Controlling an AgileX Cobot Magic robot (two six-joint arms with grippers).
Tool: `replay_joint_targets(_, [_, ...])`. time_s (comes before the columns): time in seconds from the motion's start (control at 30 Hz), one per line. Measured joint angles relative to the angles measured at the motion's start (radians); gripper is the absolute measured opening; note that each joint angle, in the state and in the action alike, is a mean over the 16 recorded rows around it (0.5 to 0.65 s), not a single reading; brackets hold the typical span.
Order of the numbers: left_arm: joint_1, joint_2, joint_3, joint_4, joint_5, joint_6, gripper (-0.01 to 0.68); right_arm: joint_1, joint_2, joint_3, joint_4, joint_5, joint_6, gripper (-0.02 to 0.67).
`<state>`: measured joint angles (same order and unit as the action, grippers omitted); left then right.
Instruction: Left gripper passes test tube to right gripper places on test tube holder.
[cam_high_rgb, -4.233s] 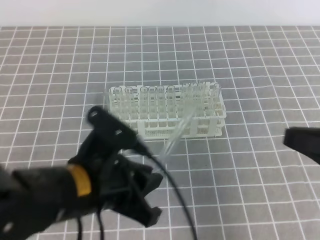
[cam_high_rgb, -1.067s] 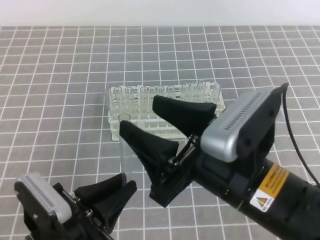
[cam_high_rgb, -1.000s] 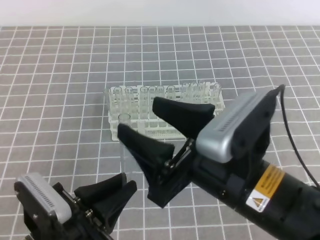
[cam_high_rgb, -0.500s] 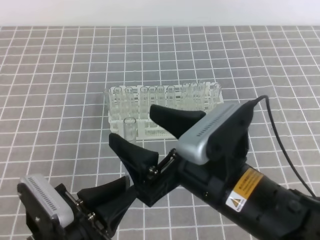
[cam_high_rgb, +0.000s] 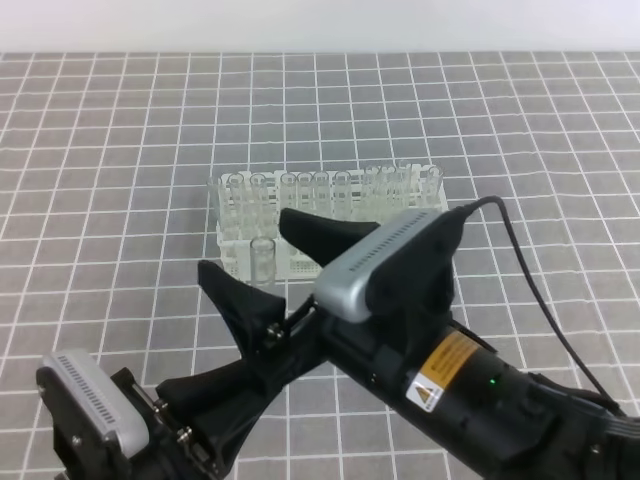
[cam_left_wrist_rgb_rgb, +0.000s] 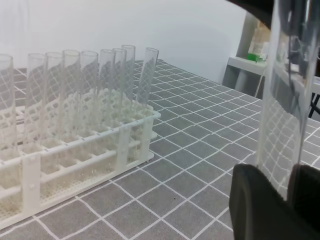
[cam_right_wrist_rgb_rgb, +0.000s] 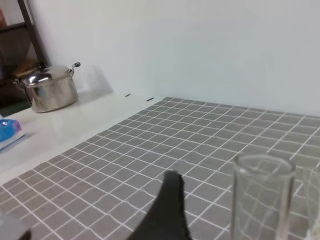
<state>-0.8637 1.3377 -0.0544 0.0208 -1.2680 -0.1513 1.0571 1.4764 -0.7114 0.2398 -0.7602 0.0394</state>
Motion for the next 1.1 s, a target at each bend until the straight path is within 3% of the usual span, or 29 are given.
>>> replay_joint_targets(1.1, [0.0, -0.001, 0.001, 0.009, -0.033, 0.021, 0.003, 0.0, 0.031, -0.024, -0.086, -0.007, 0.039, 0.009])
